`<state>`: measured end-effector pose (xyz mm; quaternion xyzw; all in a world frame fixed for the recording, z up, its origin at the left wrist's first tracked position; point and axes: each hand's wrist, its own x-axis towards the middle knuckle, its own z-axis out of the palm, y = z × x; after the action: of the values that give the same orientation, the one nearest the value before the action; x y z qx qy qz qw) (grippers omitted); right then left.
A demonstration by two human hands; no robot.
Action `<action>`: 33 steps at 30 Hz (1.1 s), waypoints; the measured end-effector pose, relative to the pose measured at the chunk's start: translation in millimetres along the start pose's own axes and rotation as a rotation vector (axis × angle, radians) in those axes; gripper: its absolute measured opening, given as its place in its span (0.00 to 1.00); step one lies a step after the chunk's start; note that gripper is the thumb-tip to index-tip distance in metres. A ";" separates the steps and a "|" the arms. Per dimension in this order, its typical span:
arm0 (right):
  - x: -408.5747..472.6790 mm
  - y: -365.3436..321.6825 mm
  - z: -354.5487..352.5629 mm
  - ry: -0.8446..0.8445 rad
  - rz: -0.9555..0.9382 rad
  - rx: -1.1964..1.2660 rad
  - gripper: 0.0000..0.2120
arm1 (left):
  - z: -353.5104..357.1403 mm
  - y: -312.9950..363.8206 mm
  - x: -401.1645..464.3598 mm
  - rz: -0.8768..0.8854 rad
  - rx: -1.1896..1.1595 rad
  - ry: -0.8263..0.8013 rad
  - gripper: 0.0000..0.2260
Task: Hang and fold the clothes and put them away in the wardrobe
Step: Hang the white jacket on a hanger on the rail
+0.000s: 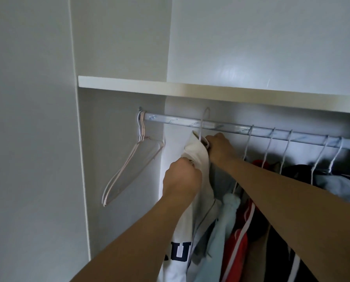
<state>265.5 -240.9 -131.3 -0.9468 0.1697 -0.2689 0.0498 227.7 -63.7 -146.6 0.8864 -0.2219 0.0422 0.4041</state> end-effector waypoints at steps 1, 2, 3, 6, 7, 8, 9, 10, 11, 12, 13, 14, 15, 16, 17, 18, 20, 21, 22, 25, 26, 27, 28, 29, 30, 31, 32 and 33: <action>1.6 5.7 -1.5 -0.008 0.029 -0.014 0.07 | 4.6 3.5 3.4 0.000 -0.002 -0.001 0.10; 3.8 10.5 -2.4 -0.017 0.044 -0.031 0.08 | 8.2 6.4 6.8 -0.002 -0.004 -0.004 0.10; 6.4 14.7 -2.6 -0.024 0.046 -0.050 0.09 | 11.8 8.8 10.6 -0.005 -0.010 -0.004 0.09; 10.4 25.6 0.3 -0.020 0.055 -0.049 0.09 | 23.3 14.5 20.9 -0.018 -0.031 -0.006 0.08; 10.9 28.3 0.7 -0.024 0.074 -0.039 0.09 | 27.1 16.3 23.3 -0.021 -0.041 -0.011 0.08; 11.9 30.8 0.3 -0.033 0.092 -0.029 0.09 | 31.1 19.1 25.3 -0.022 -0.049 -0.016 0.08; 12.3 32.3 -1.0 -0.048 0.110 -0.012 0.08 | 34.4 21.5 27.3 -0.024 -0.058 -0.024 0.09; 13.4 32.8 -2.8 -0.059 0.124 0.021 0.07 | 37.2 23.5 29.2 -0.026 -0.067 -0.031 0.10; 15.0 33.8 -4.5 -0.070 0.144 0.071 0.06 | 40.3 25.8 31.2 -0.031 -0.078 -0.037 0.11; 16.4 34.3 -5.4 -0.067 0.167 0.132 0.07 | 42.2 27.5 32.9 -0.036 -0.087 -0.043 0.11; 17.4 36.3 -5.3 -0.062 0.201 0.196 0.07 | 44.0 29.7 34.2 -0.036 -0.091 -0.046 0.11; 18.9 38.4 -4.9 -0.057 0.233 0.251 0.08 | 45.5 31.5 35.2 -0.032 -0.093 -0.045 0.10; 20.3 40.0 -4.7 -0.062 0.266 0.299 0.08 | 46.9 33.2 36.4 -0.026 -0.093 -0.043 0.10; 23.6 42.6 -2.9 -0.074 0.300 0.355 0.09 | 48.4 35.1 37.4 -0.020 -0.092 -0.041 0.09; 27.6 45.1 -0.2 -0.092 0.343 0.432 0.09 | 50.1 37.1 38.7 -0.018 -0.089 -0.042 0.09; 32.6 47.4 3.7 -0.113 0.380 0.507 0.09 | 51.6 38.5 39.9 -0.020 -0.086 -0.044 0.09; 39.0 50.9 9.8 -0.152 0.437 0.574 0.10 | 55.4 40.8 43.6 -0.023 -0.076 -0.051 0.10; 41.2 52.8 12.6 -0.172 0.464 0.568 0.11 | 57.4 41.5 45.1 -0.024 -0.073 -0.055 0.10; 43.7 55.5 15.4 -0.179 0.484 0.552 0.11 | 59.1 42.1 45.8 -0.020 -0.069 -0.058 0.10; 48.4 62.1 19.1 -0.201 0.545 0.508 0.07 | 64.5 44.5 47.7 -0.012 -0.051 -0.087 0.10; 49.2 63.8 19.0 -0.203 0.557 0.502 0.09 | 66.6 44.2 48.8 -0.015 -0.047 -0.093 0.11; 48.2 64.5 18.2 -0.208 0.563 0.511 0.11 | 69.2 44.2 51.3 -0.023 -0.044 -0.098 0.11; 46.5 64.6 17.0 -0.215 0.562 0.543 0.12 | 72.5 43.5 53.3 -0.030 -0.036 -0.099 0.11; 45.0 65.9 18.3 -0.228 0.558 0.592 0.11 | 76.1 42.3 55.5 -0.043 -0.022 -0.102 0.11; 42.5 66.1 19.5 -0.246 0.541 0.621 0.08 | 79.1 40.5 55.5 -0.063 -0.004 -0.112 0.11; 40.7 65.4 21.5 -0.265 0.540 0.640 0.09 | 81.6 38.5 55.9 -0.082 0.005 -0.123 0.12; 41.1 65.3 24.2 -0.275 0.536 0.634 0.11 | 85.5 36.0 56.8 -0.089 0.008 -0.131 0.12; 44.2 66.9 28.7 -0.268 0.558 0.636 0.10 | 88.7 34.7 57.5 -0.087 -0.003 -0.132 0.12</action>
<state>296.2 -318.9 -146.3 -0.8287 0.3197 -0.1590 0.4311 255.2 -169.5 -167.2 0.8954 -0.2094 -0.0346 0.3914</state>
